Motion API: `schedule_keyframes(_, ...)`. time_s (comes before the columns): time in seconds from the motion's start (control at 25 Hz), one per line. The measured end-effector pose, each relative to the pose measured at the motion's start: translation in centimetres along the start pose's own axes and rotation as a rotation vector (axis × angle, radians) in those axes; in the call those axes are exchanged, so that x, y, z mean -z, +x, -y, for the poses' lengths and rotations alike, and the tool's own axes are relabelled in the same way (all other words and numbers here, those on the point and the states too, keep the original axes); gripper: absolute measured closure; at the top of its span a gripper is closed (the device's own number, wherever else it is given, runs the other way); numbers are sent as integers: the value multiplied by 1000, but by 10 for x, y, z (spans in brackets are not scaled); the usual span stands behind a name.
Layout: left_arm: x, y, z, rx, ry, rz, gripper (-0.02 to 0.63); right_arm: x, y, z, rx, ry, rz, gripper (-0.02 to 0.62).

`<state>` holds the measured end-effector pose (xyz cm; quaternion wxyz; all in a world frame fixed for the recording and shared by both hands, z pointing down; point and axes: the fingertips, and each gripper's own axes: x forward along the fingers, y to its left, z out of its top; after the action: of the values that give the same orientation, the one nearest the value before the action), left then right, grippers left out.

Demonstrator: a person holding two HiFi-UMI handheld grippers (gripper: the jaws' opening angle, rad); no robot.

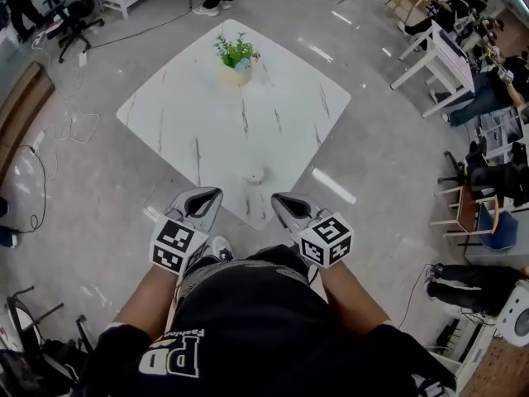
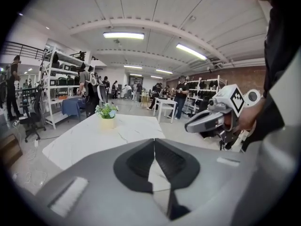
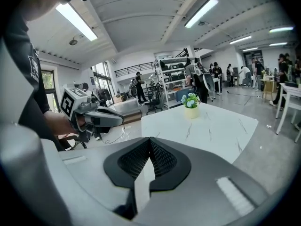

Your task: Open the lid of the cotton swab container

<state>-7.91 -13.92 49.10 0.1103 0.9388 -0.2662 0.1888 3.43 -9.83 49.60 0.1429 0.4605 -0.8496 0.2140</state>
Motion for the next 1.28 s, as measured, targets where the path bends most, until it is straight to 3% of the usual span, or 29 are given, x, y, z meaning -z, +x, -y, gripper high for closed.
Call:
schedule_keyframes(0.32,0,20,-8,3,7,-22,548,-5,6,23,16,0,-3,597)
schedule_keyframes(0.96,-16,51,-2,-139,1,-50,546,-12,11,56,-163,-54,-49,595)
schedule_keyframes(1.24,-16,64,7,-142,30,-94,544,-17,11,68,-201,-62,-44,595)
schedule_keyframes(1.28,-16,65,7,-142,37,-102,515,-18,12,68,-205,-63,-43,595)
